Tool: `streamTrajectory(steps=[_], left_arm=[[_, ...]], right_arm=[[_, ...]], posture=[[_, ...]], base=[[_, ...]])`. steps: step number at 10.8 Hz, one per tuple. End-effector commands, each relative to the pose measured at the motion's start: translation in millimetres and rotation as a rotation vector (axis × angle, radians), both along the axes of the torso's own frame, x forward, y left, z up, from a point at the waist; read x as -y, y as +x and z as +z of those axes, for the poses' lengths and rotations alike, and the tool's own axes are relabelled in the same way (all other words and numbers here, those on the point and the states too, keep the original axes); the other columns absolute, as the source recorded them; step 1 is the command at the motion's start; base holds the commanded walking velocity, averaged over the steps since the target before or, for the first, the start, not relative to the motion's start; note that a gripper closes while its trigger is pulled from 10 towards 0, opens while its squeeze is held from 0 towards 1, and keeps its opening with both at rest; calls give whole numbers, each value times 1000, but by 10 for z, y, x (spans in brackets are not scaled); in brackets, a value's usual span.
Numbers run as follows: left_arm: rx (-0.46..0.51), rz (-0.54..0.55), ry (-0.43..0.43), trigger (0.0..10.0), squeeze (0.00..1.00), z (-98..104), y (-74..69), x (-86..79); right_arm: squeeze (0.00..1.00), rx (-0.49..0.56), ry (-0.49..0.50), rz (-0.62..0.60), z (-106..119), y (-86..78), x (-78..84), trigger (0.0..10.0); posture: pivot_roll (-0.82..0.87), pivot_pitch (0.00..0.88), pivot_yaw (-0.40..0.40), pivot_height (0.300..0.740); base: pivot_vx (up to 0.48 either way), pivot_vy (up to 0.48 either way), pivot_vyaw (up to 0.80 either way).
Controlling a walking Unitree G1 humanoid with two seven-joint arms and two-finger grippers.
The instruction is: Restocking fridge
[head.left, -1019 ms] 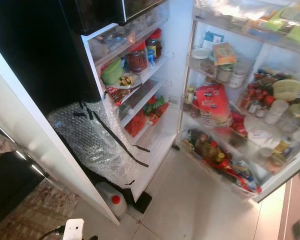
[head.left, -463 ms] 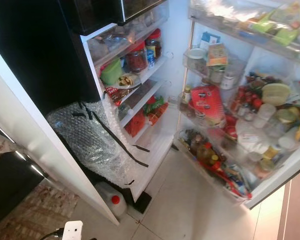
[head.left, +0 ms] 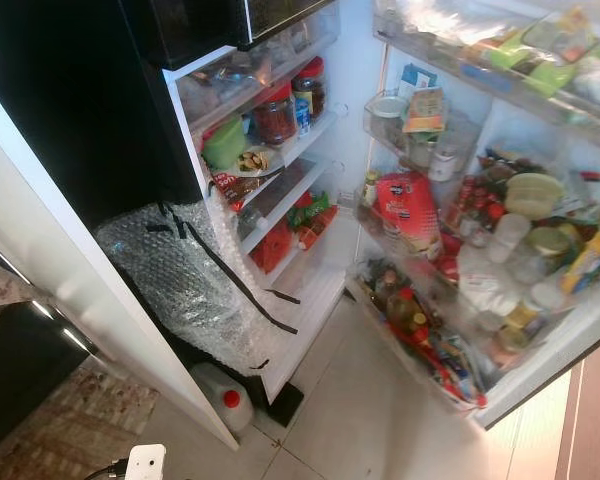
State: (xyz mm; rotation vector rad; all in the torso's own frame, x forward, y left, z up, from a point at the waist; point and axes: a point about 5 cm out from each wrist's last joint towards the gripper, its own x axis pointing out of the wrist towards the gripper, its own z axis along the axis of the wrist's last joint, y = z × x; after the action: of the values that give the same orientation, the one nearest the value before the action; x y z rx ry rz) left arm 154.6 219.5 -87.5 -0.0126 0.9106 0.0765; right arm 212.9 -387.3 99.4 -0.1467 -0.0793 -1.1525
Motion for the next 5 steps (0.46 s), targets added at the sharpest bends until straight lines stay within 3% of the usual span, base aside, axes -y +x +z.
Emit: streamTrajectory(steps=[1, 5], left_arm=[[-35, 11, 6, 10000, 0, -33, -90, -32], [-31, -2, 5, 10000, 0, -31, -66, 2]], right_arm=[[0, 7, 15, 0, 1, 16, -29, 10000], [0, -34, 0, 72, -3, 146, -151, 10000]], posture=[[-127, 22, 63, 740], [-113, 16, 59, 740]], base=[[0, 0, 0], [0, 0, 0]])
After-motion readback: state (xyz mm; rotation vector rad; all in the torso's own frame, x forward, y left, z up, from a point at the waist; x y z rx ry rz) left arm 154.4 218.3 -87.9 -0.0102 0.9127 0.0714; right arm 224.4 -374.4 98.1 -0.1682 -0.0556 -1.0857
